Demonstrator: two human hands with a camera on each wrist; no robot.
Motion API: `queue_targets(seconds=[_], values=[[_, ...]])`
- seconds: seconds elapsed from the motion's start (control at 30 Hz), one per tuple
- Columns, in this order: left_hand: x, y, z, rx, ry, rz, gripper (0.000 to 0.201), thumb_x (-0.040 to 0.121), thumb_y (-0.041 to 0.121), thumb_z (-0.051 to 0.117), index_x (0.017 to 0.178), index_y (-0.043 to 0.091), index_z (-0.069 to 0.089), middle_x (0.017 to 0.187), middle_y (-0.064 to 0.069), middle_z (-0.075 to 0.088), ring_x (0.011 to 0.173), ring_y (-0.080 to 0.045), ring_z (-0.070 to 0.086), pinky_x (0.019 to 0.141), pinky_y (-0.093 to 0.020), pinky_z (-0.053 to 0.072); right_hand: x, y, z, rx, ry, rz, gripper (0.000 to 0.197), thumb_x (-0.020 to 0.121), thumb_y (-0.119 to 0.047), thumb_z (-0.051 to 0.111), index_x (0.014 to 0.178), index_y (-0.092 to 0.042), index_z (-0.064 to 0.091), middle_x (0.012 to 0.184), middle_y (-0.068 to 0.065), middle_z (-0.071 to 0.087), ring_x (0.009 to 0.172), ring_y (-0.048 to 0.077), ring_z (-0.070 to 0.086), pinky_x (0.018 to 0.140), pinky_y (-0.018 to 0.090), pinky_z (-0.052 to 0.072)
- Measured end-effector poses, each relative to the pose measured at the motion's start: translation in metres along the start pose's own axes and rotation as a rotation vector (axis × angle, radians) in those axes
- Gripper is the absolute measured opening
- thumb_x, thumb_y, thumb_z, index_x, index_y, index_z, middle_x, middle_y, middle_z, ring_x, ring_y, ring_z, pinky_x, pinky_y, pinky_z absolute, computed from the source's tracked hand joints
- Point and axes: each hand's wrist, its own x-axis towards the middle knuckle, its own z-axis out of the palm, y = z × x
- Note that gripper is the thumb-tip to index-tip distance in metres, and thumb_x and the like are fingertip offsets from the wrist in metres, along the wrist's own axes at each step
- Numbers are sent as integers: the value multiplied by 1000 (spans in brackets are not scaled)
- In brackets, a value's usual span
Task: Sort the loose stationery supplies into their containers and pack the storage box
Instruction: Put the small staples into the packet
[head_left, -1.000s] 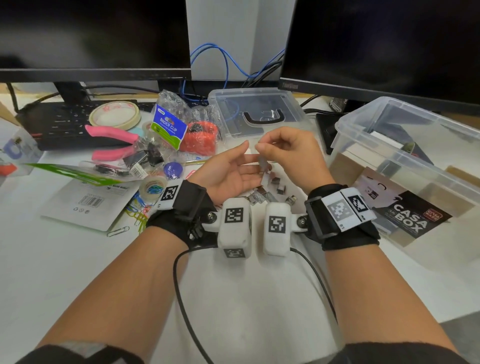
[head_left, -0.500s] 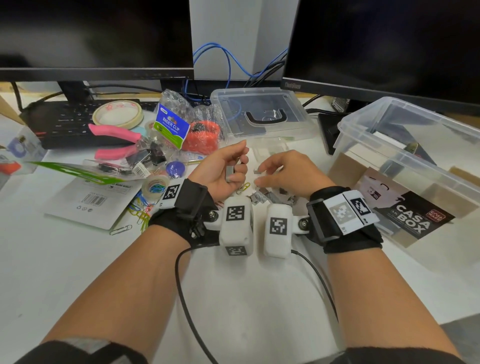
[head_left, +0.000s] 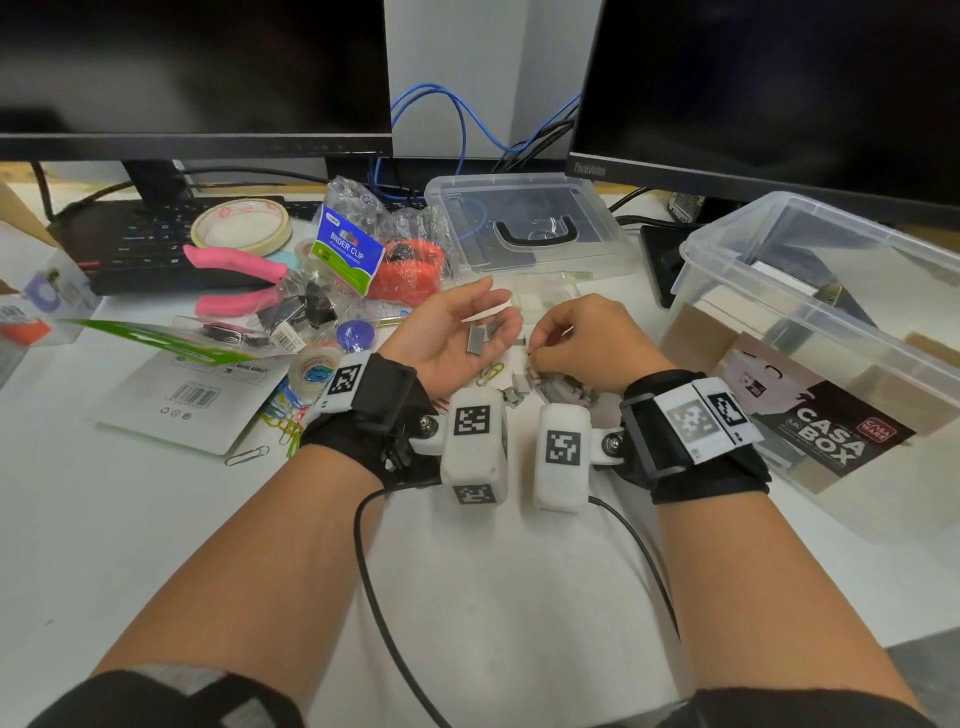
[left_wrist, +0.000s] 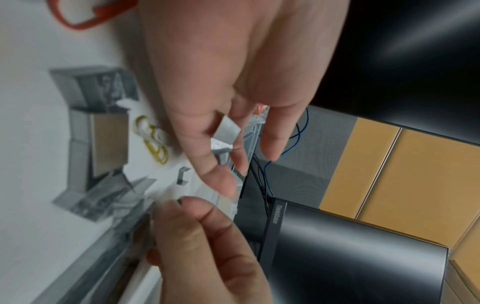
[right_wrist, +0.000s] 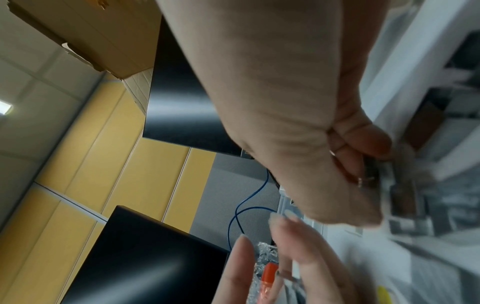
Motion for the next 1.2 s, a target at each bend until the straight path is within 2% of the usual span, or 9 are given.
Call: queue_targets(seconds=[0.13,0.2,0.4,0.53,0.67,0.77,0.9,1.1,1.2], values=[[-2,0,0,-12,-14,23,21,94,16,53,96,-4,58,95,-21,58,102,-30,60,78,-38,56,-1,3,-6,86,141,-28,3,78,-11,68,79,-14,68,70,-9,58,64,2,52,58,-1,37],[-1,0,0,6,-12,22,21,94,16,53,97,-4,58,102,-22,56,110,-33,57,78,-38,56,-1,4,-9,213,201,-46,4,78,-11,69,79,-16,69,70,-9,61,69,7,57,68,7,43],[-3,-4,1,51,-112,12,36,98,19,45,120,-9,52,119,-23,60,102,-32,64,88,-39,53,-1,-9,-3,540,198,-161,10,79,-12,73,87,-16,70,80,1,69,74,10,64,76,23,53],[-5,-3,3,-11,-57,54,19,97,13,48,96,-4,57,94,-16,66,89,-30,66,77,-36,58,3,-4,0,565,283,-145,8,84,-11,68,84,-19,68,81,2,69,78,17,66,71,25,55],[-2,-1,1,-21,-2,41,17,95,6,49,87,-5,60,75,-13,66,65,-21,68,56,-22,57,11,7,3,489,294,-36,17,85,-8,65,77,-23,66,80,1,65,78,19,64,61,22,50],[0,-1,1,-12,21,24,15,94,2,49,88,-3,62,75,-10,63,58,-16,65,48,-16,51,13,11,5,388,257,30,13,86,-9,63,83,-20,68,79,-2,63,71,13,59,66,25,49],[1,1,0,-17,20,17,13,93,2,50,86,-1,61,69,-7,61,58,-12,61,52,-14,50,10,7,10,139,62,27,17,86,-15,65,102,-18,71,85,-1,61,75,10,53,73,20,39],[-1,0,0,27,59,54,10,91,-3,52,86,2,59,65,-6,61,60,-12,59,51,-13,50,10,3,11,58,23,26,4,82,-10,69,82,-14,67,69,-10,56,53,-2,50,52,2,37],[-2,0,1,-15,55,55,10,90,-6,51,88,0,58,74,-12,59,65,-17,62,51,-17,53,9,3,10,40,41,3,6,83,-14,68,88,-15,66,74,-8,56,68,6,51,55,0,35]])
